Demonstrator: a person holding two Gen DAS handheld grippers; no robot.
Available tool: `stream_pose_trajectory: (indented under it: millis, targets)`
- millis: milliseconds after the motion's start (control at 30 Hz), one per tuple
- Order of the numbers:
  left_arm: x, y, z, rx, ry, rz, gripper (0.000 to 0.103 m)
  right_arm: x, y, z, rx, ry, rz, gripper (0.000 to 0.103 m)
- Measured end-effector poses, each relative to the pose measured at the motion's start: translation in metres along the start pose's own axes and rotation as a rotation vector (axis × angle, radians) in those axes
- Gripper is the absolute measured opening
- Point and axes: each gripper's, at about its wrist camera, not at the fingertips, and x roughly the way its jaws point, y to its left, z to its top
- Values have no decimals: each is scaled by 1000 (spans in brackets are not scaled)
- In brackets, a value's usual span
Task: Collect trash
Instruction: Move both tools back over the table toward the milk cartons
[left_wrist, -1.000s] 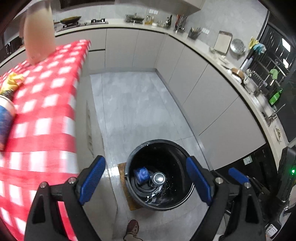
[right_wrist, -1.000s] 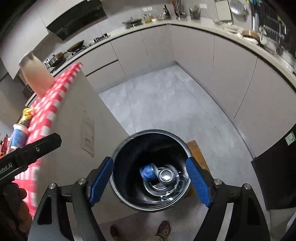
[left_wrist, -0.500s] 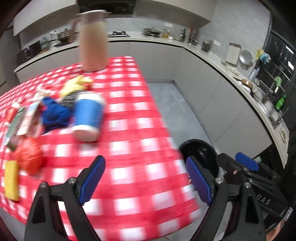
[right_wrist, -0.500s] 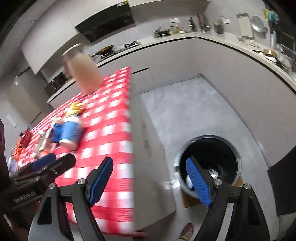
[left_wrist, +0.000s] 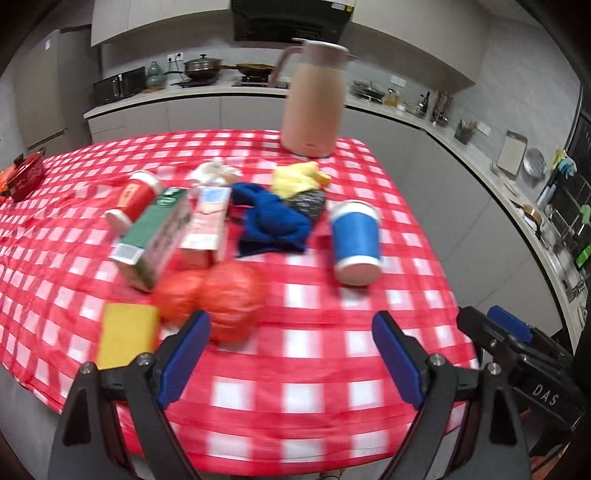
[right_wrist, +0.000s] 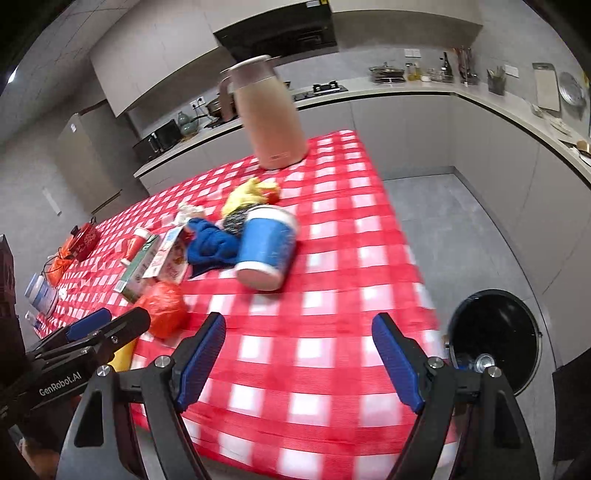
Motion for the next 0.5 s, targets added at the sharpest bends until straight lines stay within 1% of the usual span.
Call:
stream_pose_trajectory:
  millis: [167,267,400,500]
  targets:
    - [4,45,4,1,-9,12,90,16,38,-5,4,-6,-2,83]
    - [6,65,8,-10,-5,35,90,24,57,-7,6,-4,7,83]
    - [3,80,12,-34,-21,70,90,30,74,-2,1,9,33,83]
    - [0,87,13,-60,-40,108,90,35,86,4,-44,7,60,83]
